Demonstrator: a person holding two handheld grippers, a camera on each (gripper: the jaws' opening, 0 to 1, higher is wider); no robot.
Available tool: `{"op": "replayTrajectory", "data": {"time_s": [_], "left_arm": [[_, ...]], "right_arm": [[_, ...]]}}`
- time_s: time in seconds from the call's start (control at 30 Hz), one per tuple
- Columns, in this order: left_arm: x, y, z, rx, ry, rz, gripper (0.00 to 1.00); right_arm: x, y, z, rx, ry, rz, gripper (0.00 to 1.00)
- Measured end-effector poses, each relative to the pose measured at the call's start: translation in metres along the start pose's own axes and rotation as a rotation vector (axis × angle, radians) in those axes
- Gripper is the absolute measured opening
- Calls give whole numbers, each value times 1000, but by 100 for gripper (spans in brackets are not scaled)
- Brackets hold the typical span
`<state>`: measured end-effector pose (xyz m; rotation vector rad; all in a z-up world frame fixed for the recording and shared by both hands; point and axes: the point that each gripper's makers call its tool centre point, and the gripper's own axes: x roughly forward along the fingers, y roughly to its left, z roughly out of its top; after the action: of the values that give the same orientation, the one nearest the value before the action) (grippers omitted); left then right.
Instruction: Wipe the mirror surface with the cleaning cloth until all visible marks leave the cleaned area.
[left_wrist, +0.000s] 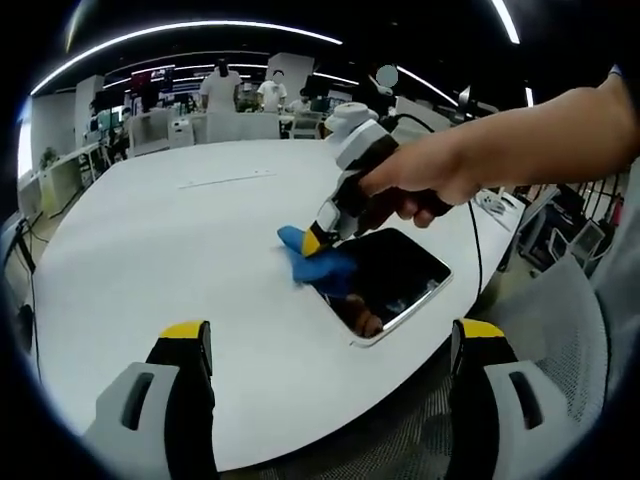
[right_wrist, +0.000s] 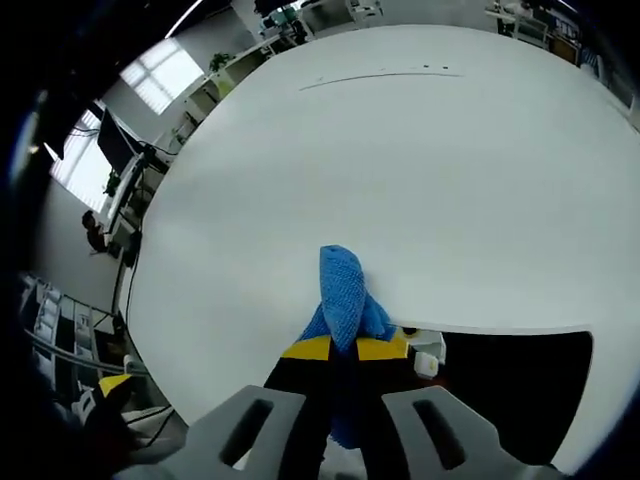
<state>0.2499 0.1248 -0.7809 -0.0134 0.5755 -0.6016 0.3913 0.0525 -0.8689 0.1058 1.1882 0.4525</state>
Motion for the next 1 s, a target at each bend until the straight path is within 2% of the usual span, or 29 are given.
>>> {"op": "replayTrajectory", "data": {"time_s": [0.3, 0.5, 0.87, 1.0], "left_arm": [[3, 3, -1, 14, -2, 5, 99], [4, 3, 1, 8, -7, 0, 99], [5, -4, -6, 3, 38, -21, 99], [6, -5, -6, -1, 38, -30, 99]], "right_arm": [[-6, 4, -17, 6, 0, 15, 1], [-12, 7, -29, 2, -24, 11, 1], [-21, 13, -52, -2, 11, 14, 1], [-21, 15, -56, -9, 15, 18, 1]]}}
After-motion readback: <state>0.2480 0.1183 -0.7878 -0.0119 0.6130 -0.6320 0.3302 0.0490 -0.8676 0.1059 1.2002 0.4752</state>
